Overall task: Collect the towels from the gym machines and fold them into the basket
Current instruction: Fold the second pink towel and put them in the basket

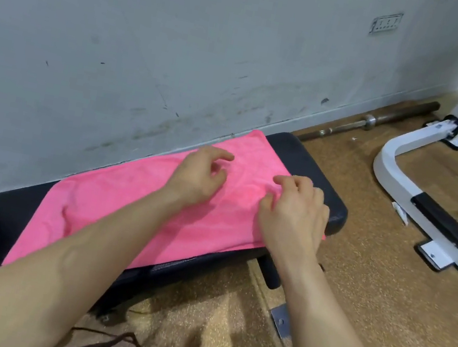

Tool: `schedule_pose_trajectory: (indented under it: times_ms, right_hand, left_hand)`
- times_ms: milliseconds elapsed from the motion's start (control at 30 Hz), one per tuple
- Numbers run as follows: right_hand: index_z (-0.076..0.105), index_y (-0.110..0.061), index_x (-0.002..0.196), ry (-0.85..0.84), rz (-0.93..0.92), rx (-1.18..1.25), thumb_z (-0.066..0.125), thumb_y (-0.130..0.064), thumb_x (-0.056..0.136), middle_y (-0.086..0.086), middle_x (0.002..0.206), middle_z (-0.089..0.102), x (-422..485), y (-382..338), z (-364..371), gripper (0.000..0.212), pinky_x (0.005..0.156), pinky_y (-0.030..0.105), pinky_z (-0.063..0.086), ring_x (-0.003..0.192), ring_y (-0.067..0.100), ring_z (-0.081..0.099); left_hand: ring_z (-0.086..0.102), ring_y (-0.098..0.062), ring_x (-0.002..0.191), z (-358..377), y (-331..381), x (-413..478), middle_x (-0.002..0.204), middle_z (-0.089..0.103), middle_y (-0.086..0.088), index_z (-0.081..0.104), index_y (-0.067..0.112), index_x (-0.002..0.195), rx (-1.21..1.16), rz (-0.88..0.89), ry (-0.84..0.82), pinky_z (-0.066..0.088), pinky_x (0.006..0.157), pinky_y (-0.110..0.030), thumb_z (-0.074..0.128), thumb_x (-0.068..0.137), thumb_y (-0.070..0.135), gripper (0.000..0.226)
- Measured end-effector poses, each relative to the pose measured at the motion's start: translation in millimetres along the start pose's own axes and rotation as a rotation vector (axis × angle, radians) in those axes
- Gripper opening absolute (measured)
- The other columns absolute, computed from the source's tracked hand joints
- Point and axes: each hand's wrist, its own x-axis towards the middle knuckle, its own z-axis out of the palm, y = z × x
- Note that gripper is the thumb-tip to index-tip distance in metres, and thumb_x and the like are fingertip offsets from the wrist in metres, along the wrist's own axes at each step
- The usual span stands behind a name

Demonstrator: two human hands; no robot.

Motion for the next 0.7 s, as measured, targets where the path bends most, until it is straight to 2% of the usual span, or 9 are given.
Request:
schedule_pose_trajectory:
  times_ms: [67,167,200,233,333,400,500,567,700]
  right_hand:
    - [0.070,-0.022,0.114,-0.049,-0.102,0.017,0.060,-0.022,0.084,0.002,0.116,0.064,-8.6,-14.0,8.4,0.032,0.084,0.044,0.043,0.103,0.030,0.057]
    - [0.071,-0.022,0.112,-0.159,-0.230,0.019,0.059,-0.023,0.084,0.002,0.113,0.065,-21.9,-35.8,19.7,0.031,0.083,0.043,0.043,0.102,0.031,0.057]
    - [0.071,-0.022,0.113,-0.198,-0.269,0.016,0.059,-0.024,0.085,0.002,0.113,0.065,-26.9,-43.0,22.6,0.031,0.083,0.043,0.042,0.103,0.031,0.057]
    - [0.071,-0.022,0.113,-0.228,-0.308,0.007,0.058,-0.025,0.086,0.002,0.113,0.065,-32.1,-49.9,25.2,0.031,0.083,0.042,0.042,0.103,0.031,0.057]
    - [0.072,-0.021,0.112,-0.282,-0.414,-0.022,0.058,-0.025,0.086,0.003,0.112,0.065,-49.1,-69.2,31.8,0.029,0.082,0.042,0.043,0.101,0.031,0.058]
    - [0.072,-0.021,0.111,-0.319,-0.472,-0.020,0.059,-0.026,0.086,0.003,0.111,0.065,-61.4,-81.9,35.7,0.028,0.083,0.042,0.044,0.101,0.031,0.058]
    - [0.071,-0.023,0.109,-0.354,-0.584,0.012,0.060,-0.028,0.086,-0.001,0.109,0.065,-80.9,-98.3,39.4,0.027,0.081,0.041,0.043,0.100,0.031,0.058]
    - [0.068,-0.025,0.118,-0.408,-0.680,0.023,0.056,-0.032,0.088,-0.003,0.116,0.063,-95.8,-108.1,38.8,0.033,0.085,0.042,0.043,0.104,0.028,0.055]
    - [0.052,-0.031,0.140,-0.527,-0.827,0.005,0.053,-0.041,0.090,-0.006,0.144,0.050,-125.7,-126.5,37.2,0.052,0.102,0.045,0.039,0.127,0.025,0.046]
  left_hand:
    - [0.063,-0.014,0.098,-10.2,-12.6,-36.6,0.118,0.066,0.000,0.069,0.018,0.116,-0.013,0.003,0.040,0.049,0.093,-0.026,0.062,0.086,0.007,0.032]
    - [0.056,-0.003,0.088,-32.2,-34.4,-95.1,0.104,0.061,0.008,0.070,0.023,0.105,0.072,-0.026,0.079,0.038,0.080,-0.006,0.064,0.086,0.010,0.024]
    - [0.053,0.002,0.084,-40.7,-41.2,-114.9,0.100,0.059,0.011,0.069,0.026,0.101,0.096,-0.041,0.085,0.037,0.078,-0.004,0.066,0.085,0.013,0.021]
    - [0.053,0.002,0.082,-49.3,-47.6,-133.8,0.096,0.057,0.013,0.067,0.028,0.097,0.111,-0.049,0.086,0.039,0.077,-0.007,0.068,0.084,0.016,0.018]
    - [0.053,-0.005,0.084,-73.2,-64.5,-183.6,0.090,0.053,0.015,0.059,0.032,0.088,0.205,-0.085,0.070,0.045,0.076,-0.028,0.072,0.078,0.033,0.016]
    - [0.050,-0.011,0.083,-89.0,-75.9,-211.9,0.087,0.050,0.014,0.053,0.031,0.083,0.332,-0.130,0.063,0.044,0.072,-0.032,0.072,0.074,0.046,0.026]
    - [0.049,-0.016,0.086,-107.1,-92.2,-242.9,0.088,0.049,0.010,0.056,0.028,0.082,0.478,-0.210,0.073,0.046,0.074,-0.035,0.073,0.070,0.053,0.033]
    - [0.045,-0.018,0.093,-115.5,-98.1,-255.2,0.095,0.048,0.009,0.060,0.028,0.091,0.467,-0.288,0.096,0.046,0.079,-0.036,0.073,0.071,0.047,0.031]
    - [0.045,-0.025,0.104,-129.8,-111.7,-270.8,0.115,0.045,0.004,0.060,0.027,0.108,0.400,-0.417,0.070,0.050,0.086,-0.043,0.063,0.076,0.017,0.034]
